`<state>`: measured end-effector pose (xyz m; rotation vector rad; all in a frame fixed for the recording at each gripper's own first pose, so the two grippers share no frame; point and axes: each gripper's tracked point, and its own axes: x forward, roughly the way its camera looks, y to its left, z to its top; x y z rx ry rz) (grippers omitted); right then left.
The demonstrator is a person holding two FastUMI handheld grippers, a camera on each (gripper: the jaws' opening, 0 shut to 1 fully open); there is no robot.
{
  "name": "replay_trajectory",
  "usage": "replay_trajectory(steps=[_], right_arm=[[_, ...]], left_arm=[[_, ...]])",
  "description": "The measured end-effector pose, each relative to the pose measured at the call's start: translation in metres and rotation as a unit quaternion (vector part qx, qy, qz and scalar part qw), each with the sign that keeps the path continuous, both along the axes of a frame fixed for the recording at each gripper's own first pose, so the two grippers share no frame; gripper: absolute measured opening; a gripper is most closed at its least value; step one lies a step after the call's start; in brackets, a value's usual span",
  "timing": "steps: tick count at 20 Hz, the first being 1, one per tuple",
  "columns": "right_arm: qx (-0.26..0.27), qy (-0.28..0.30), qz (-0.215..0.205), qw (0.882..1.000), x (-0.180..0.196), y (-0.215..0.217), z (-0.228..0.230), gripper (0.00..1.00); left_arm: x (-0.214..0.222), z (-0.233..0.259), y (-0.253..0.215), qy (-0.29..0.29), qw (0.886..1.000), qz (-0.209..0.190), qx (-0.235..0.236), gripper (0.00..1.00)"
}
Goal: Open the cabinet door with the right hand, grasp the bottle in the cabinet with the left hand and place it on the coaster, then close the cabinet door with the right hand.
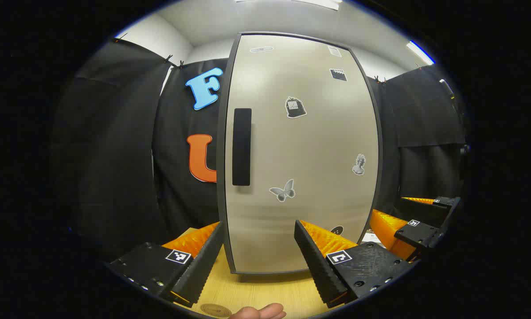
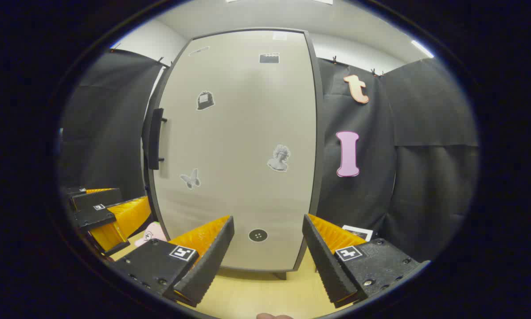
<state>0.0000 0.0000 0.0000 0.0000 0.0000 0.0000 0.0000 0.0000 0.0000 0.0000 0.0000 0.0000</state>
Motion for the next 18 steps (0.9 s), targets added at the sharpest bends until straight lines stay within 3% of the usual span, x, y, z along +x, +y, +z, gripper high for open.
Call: replay_trajectory(steps=[18], right_arm=[[0.002, 0.003, 0.015, 1.000, 0.012, 0.004, 0.001, 0.99]], left_arm=[[0.013, 0.004, -0.010, 0.001, 1.000, -0.003, 0.008, 0.95]])
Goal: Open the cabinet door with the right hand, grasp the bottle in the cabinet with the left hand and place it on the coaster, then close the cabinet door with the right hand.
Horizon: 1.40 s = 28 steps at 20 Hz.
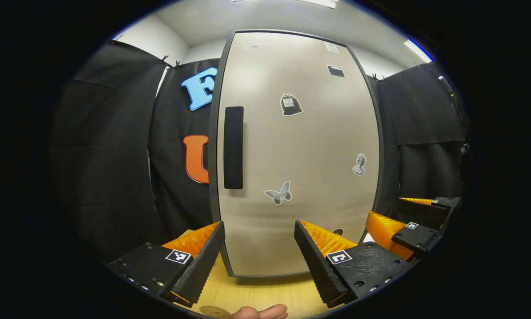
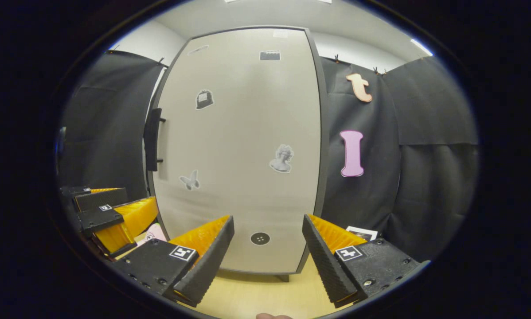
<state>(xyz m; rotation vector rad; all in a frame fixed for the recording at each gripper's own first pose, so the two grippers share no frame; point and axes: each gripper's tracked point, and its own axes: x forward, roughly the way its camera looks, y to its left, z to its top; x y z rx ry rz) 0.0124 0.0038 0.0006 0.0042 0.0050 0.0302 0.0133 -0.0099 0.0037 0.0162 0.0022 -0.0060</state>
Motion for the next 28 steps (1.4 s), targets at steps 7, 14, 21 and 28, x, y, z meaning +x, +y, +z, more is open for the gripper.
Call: replay_trajectory(steps=[7, 14, 21, 28], right_arm=[[0.005, 0.001, 0.006, 1.000, 0.000, -0.002, 0.001, 0.99], [0.013, 0.000, 0.030, 0.999, 0.018, 0.013, 0.018, 0.99], [-0.034, -0.063, 0.126, 0.989, 0.050, 0.112, 0.083, 0.99], [-0.038, -0.085, 0.193, 0.977, 0.072, 0.213, 0.111, 0.99]], left_arm=[[-0.001, 0.002, -0.009, 0.002, 1.000, -0.004, 0.002, 0.95], [-0.026, -0.021, -0.003, 0.037, 0.999, -0.010, 0.007, 1.00], [-0.094, -0.043, 0.035, 0.059, 0.998, -0.008, 0.012, 0.95], [-0.164, -0.046, 0.102, 0.063, 0.995, 0.071, -0.009, 0.95]])
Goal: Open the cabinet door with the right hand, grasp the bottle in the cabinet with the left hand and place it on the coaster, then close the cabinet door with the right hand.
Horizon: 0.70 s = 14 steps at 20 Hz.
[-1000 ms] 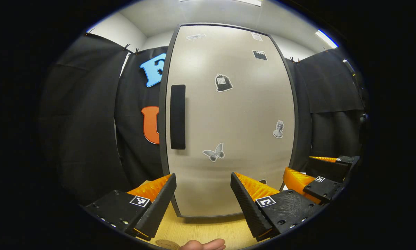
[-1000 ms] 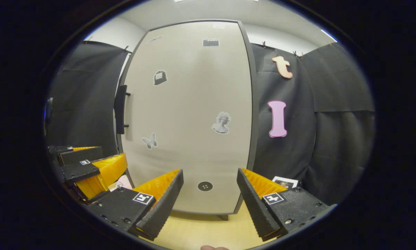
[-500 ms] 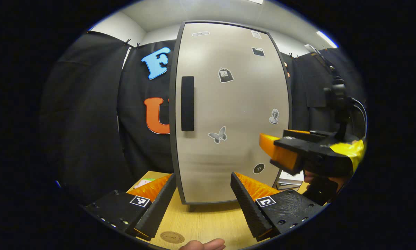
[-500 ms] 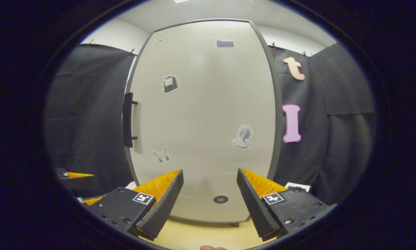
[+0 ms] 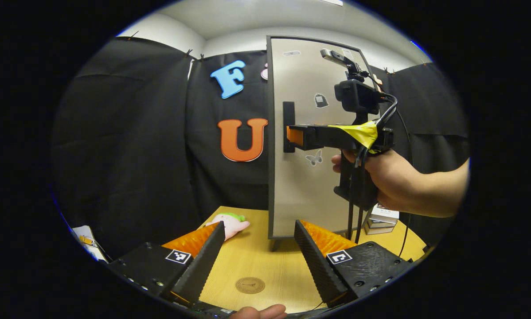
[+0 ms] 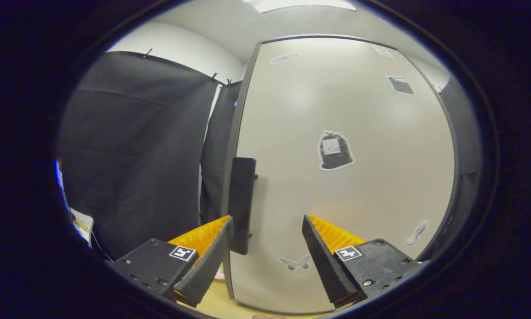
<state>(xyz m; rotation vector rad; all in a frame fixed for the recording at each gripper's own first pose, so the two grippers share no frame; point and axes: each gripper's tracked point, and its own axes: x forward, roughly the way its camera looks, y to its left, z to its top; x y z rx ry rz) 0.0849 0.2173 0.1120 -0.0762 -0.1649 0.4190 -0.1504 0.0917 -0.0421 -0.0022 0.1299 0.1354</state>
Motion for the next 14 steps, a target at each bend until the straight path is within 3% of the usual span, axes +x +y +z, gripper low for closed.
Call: replay_trajectory(steps=[4, 5, 7, 8, 14], right_arm=[[-0.011, 0.020, 0.007, 1.000, 0.009, 0.022, -0.012, 0.97], [-0.008, 0.034, 0.013, 0.999, 0.013, 0.024, -0.016, 0.83], [0.012, 0.059, 0.023, 0.998, 0.016, 0.029, -0.017, 0.41], [0.011, 0.066, 0.025, 0.997, 0.011, 0.027, -0.018, 0.33], [-0.013, 0.096, 0.051, 0.994, 0.006, 0.028, -0.021, 0.22]], left_arm=[[-0.009, -0.005, 0.019, 0.002, 1.000, 0.028, -0.010, 0.95], [-0.009, -0.003, 0.021, 0.000, 0.999, 0.031, -0.009, 0.95], [-0.009, 0.002, 0.019, -0.004, 0.999, 0.033, -0.002, 0.95], [-0.009, 0.001, 0.019, -0.004, 1.000, 0.030, 0.000, 0.95], [-0.005, -0.006, 0.021, 0.004, 1.000, 0.025, 0.015, 0.95]])
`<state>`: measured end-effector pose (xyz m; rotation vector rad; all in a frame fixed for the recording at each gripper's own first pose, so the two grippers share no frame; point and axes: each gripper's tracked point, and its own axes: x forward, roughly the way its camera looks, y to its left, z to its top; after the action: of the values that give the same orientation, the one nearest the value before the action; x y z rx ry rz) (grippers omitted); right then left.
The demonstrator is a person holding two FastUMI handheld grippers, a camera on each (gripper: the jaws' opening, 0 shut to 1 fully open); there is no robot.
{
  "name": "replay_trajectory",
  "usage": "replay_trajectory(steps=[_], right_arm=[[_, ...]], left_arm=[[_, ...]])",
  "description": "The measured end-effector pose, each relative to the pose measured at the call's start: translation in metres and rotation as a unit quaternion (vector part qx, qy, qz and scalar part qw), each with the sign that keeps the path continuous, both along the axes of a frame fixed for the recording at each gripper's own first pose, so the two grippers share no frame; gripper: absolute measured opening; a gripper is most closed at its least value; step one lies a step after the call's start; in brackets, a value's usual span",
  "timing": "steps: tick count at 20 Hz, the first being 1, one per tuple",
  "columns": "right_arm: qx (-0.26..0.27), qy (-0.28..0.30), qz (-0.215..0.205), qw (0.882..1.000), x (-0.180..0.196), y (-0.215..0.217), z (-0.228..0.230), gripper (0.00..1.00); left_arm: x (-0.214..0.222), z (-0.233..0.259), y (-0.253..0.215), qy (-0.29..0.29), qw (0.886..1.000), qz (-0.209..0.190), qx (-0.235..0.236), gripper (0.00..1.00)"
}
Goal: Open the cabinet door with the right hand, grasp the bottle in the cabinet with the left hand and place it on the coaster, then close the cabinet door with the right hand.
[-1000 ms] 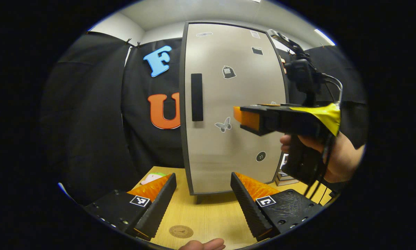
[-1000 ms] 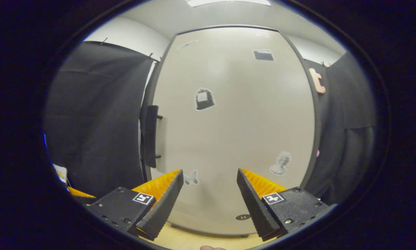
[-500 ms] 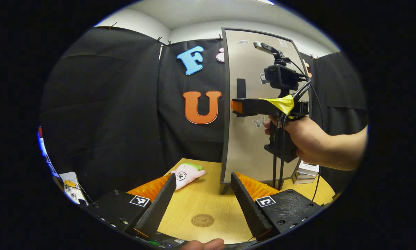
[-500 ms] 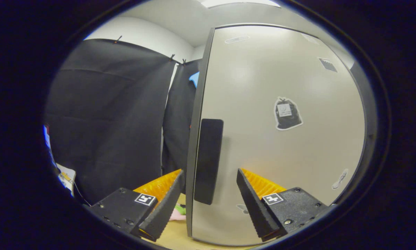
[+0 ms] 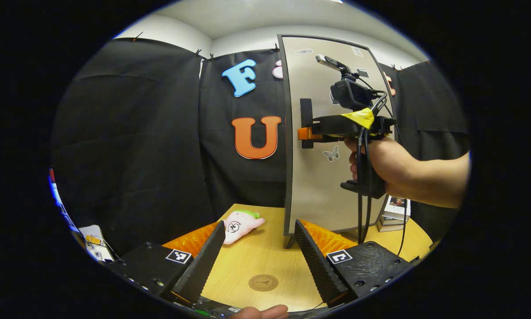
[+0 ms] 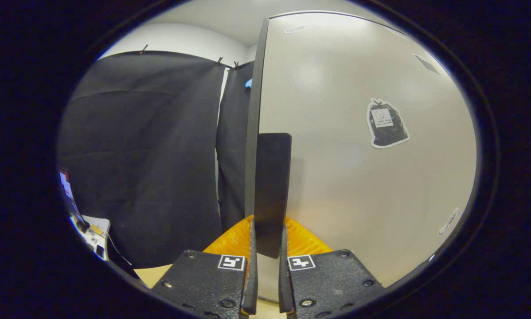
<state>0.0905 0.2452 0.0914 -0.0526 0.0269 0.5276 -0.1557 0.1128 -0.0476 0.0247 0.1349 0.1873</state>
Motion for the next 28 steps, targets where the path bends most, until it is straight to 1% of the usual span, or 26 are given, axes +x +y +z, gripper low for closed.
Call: replay_trajectory(steps=[3, 7, 10, 12, 14, 15, 17, 19, 23, 26, 27, 28], right_arm=[[-0.008, 0.000, 0.009, 1.000, -0.004, -0.003, -0.001, 0.22], [0.005, 0.006, 0.024, 1.000, -0.027, -0.006, -0.001, 0.22], [0.007, 0.016, 0.029, 0.999, -0.036, -0.012, -0.003, 0.21], [0.015, 0.022, 0.036, 0.999, -0.044, -0.014, -0.003, 0.22], [0.012, 0.024, 0.047, 0.999, -0.050, -0.018, -0.003, 0.21], [0.014, 0.027, 0.052, 0.998, -0.052, -0.020, -0.004, 0.22], [0.018, 0.028, 0.062, 0.998, -0.055, -0.024, -0.004, 0.21], [0.014, 0.024, 0.077, 0.997, -0.055, -0.028, -0.005, 0.22], [0.008, 0.030, 0.132, 0.991, -0.066, -0.040, -0.006, 0.22], [-0.002, 0.040, 0.156, 0.987, -0.069, -0.048, -0.008, 0.21], [-0.004, 0.043, 0.162, 0.986, -0.069, -0.051, -0.008, 0.22], [-0.007, 0.045, 0.170, 0.984, -0.070, -0.055, -0.008, 0.21]], left_arm=[[0.002, -0.003, 0.004, 0.000, 1.000, 0.006, -0.006, 0.95], [0.001, -0.003, 0.005, 0.006, 1.000, 0.009, -0.008, 0.95], [-0.004, -0.003, 0.008, 0.002, 1.000, 0.004, -0.011, 0.95], [-0.011, -0.002, 0.016, -0.001, 1.000, -0.006, -0.011, 0.95], [-0.015, -0.006, 0.025, 0.004, 1.000, -0.014, -0.006, 0.95], [-0.015, -0.007, 0.026, 0.005, 1.000, -0.019, -0.006, 0.95], [-0.015, -0.008, 0.026, 0.006, 1.000, -0.026, -0.010, 0.95], [-0.012, -0.004, 0.027, 0.003, 1.000, -0.027, -0.011, 0.95], [-0.006, 0.000, 0.011, -0.004, 0.999, -0.037, -0.012, 0.95], [0.006, -0.007, -0.012, 0.013, 0.999, -0.045, -0.003, 0.95], [0.012, -0.007, -0.024, 0.014, 0.999, -0.050, -0.003, 0.95], [0.018, -0.005, -0.038, 0.012, 0.998, -0.058, -0.003, 0.95]])
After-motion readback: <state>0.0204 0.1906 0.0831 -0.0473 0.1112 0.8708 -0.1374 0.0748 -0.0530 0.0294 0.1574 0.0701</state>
